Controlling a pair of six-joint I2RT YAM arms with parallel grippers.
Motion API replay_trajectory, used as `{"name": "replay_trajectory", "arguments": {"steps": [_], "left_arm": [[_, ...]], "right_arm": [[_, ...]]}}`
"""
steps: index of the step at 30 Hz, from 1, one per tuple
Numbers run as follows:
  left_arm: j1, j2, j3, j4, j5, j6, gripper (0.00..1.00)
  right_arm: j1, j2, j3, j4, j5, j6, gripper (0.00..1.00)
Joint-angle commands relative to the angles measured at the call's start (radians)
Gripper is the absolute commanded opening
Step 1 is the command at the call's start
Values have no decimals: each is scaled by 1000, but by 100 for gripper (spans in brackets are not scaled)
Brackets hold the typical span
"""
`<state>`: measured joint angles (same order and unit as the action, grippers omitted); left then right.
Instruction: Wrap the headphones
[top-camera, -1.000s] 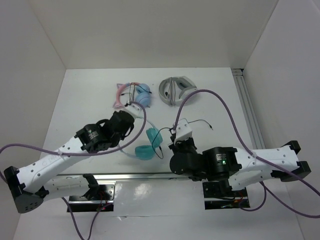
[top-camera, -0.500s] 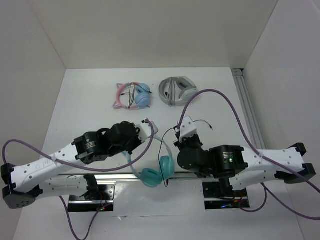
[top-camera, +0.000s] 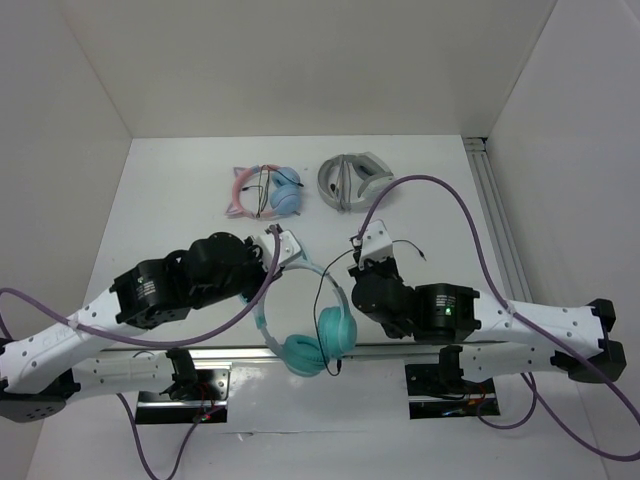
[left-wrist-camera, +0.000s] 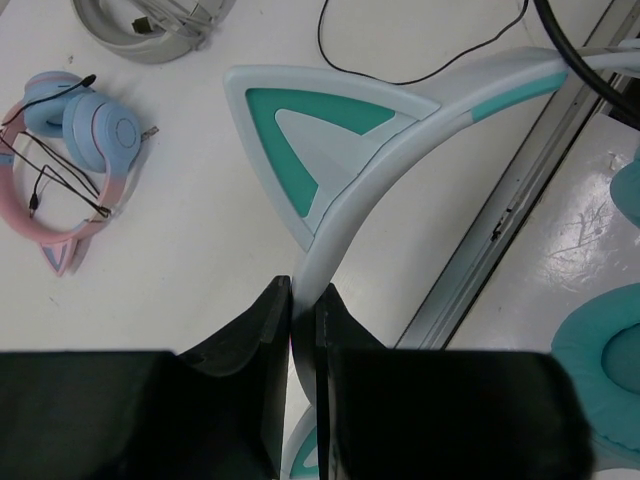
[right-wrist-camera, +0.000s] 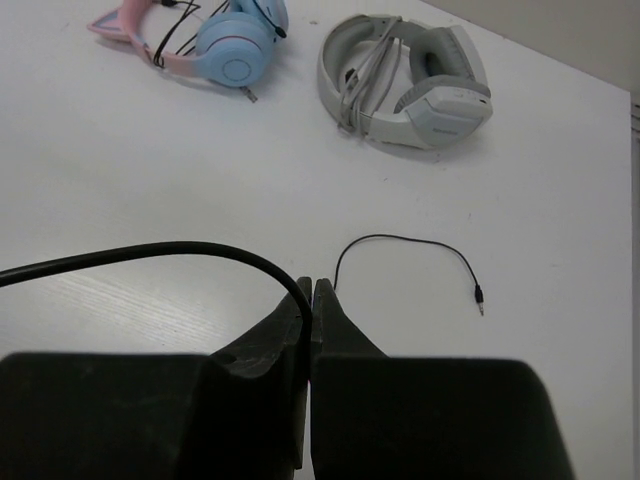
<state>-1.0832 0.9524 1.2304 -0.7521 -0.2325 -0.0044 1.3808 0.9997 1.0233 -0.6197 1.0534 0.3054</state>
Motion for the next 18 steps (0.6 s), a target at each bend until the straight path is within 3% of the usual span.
{"name": "replay_trajectory", "arguments": {"steps": [1,10,18], "left_arm": [[-3,-18,63,13,-20,-59,0],[-3,-92,83,72,50,-112,0],[-3,-165,121,105,-7,-163,0]], "right_arm": [[-8,-24,6,78,3,1,0],[-49,28,-35,184,-89,-19,0],[-60,10,-63,225,-133,-28,0]]}}
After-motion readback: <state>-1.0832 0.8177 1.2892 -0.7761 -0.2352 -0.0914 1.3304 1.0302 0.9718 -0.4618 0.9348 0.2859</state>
